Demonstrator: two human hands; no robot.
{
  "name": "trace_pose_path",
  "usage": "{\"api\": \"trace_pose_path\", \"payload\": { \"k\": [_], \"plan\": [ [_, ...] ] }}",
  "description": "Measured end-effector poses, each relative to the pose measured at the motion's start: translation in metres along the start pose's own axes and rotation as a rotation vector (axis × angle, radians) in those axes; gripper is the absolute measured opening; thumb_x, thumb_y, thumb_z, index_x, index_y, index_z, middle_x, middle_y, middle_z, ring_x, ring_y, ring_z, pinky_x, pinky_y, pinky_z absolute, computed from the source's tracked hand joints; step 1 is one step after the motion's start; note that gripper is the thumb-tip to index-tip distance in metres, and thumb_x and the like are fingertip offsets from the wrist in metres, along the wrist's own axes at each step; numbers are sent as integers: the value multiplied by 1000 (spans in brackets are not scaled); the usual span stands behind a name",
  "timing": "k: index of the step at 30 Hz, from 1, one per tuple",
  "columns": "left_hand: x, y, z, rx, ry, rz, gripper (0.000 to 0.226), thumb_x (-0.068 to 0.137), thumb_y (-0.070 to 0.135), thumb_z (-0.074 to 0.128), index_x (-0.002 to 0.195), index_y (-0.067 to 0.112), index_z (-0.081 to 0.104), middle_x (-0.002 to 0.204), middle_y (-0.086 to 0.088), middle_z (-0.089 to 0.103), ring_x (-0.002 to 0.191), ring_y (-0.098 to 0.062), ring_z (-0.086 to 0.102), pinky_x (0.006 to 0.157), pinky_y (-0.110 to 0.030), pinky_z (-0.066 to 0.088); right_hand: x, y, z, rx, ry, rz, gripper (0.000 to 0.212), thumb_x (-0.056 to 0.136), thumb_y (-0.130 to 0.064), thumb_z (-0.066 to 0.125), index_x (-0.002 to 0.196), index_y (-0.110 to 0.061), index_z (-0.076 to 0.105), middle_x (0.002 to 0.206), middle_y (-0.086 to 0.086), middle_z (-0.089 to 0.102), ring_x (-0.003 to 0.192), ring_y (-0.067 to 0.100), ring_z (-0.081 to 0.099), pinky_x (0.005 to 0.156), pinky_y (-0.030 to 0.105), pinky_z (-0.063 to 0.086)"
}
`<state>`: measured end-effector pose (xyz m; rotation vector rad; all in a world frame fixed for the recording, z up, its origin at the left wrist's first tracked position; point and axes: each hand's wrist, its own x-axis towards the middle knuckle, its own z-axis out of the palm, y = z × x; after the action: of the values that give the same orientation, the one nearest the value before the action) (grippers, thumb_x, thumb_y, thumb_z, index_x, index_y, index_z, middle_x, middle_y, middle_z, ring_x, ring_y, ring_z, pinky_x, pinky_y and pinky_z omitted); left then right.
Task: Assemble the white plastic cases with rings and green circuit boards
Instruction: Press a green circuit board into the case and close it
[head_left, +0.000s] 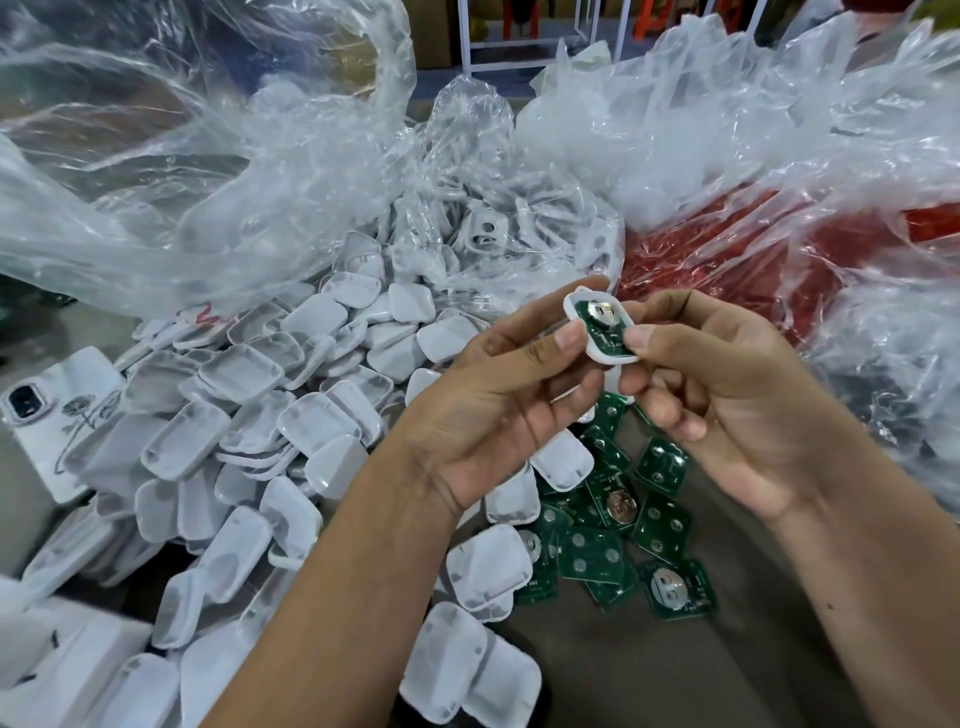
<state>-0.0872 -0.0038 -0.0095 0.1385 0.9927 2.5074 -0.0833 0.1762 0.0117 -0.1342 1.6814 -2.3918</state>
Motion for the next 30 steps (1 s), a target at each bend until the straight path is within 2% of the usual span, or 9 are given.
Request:
{"api": "trace_pose_path", "payload": {
  "k": [3, 5, 7, 10, 12, 15, 18, 24, 30],
  "plan": [
    [-1, 3, 0, -51, 25, 14, 40, 83, 3, 68, 123, 1, 70, 125, -17, 72, 106, -25, 70, 90, -28, 59, 0, 1, 0, 1, 13, -42, 37, 79, -31, 78, 101, -10, 57, 67, 12, 67, 42, 13, 55, 35, 18, 37],
    [-1, 7, -1, -126, 55, 63, 54, 78, 2, 72, 131, -2, 63, 128, -18, 70, 113, -27, 67, 92, -32, 59, 0, 3, -1, -74, 37, -68, 29, 87, -38, 72, 91, -13, 58, 69, 13, 69, 43, 17, 56, 35, 21, 39],
    [-2, 11, -3, -227, 96, 129, 72, 76, 2, 74, 145, 0, 52, 133, -18, 67, 120, -30, 64, 93, -35, 60, -1, 6, -1, -364, 70, -89, 26, 90, -43, 69, 85, -17, 63, 69, 9, 72, 44, 19, 60, 36, 22, 41],
    [-2, 16, -2, -349, 132, 214, 74, 82, 2, 69, 152, 2, 44, 142, -18, 61, 132, -32, 59, 95, -38, 60, 0, 17, 1, -949, 51, -128, 24, 85, -49, 77, 79, -27, 71, 69, -7, 73, 49, 8, 66, 45, 18, 47],
    [-2, 17, -3, -376, 128, 235, 73, 83, 1, 68, 152, 1, 43, 137, -18, 65, 133, -33, 59, 97, -39, 59, 1, 23, 1, -1136, 12, -161, 26, 80, -51, 83, 76, -28, 71, 66, -11, 70, 56, 5, 66, 55, 22, 53],
    [-3, 15, -2, -354, 107, 232, 60, 86, 2, 63, 145, 0, 52, 130, -16, 69, 126, -31, 64, 99, -39, 57, 2, 25, 2, -1150, -12, -176, 25, 77, -46, 87, 77, -28, 71, 64, -10, 68, 58, 7, 66, 61, 31, 55],
    [-3, 12, -1, -324, 89, 222, 45, 85, -2, 63, 130, -2, 62, 125, -16, 72, 126, -30, 64, 99, -39, 57, 2, 23, 1, -1127, -43, -209, 25, 75, -46, 88, 77, -29, 70, 65, -13, 67, 57, 6, 64, 56, 20, 48],
    [-1, 11, 0, -297, 66, 234, 50, 78, -7, 66, 127, 3, 66, 125, -14, 72, 121, -28, 67, 99, -38, 57, 0, 25, 4, -1177, -203, -211, 32, 69, -36, 96, 67, -28, 65, 58, -22, 58, 50, 4, 53, 50, 10, 37],
    [0, 10, 2, -272, 80, 244, 43, 82, -10, 57, 120, 6, 70, 122, -11, 74, 111, -26, 72, 95, -37, 59, 3, 21, -4, -979, -97, -199, 21, 82, -30, 88, 73, -25, 69, 63, -14, 65, 52, 1, 57, 56, 9, 44]
  ]
}}
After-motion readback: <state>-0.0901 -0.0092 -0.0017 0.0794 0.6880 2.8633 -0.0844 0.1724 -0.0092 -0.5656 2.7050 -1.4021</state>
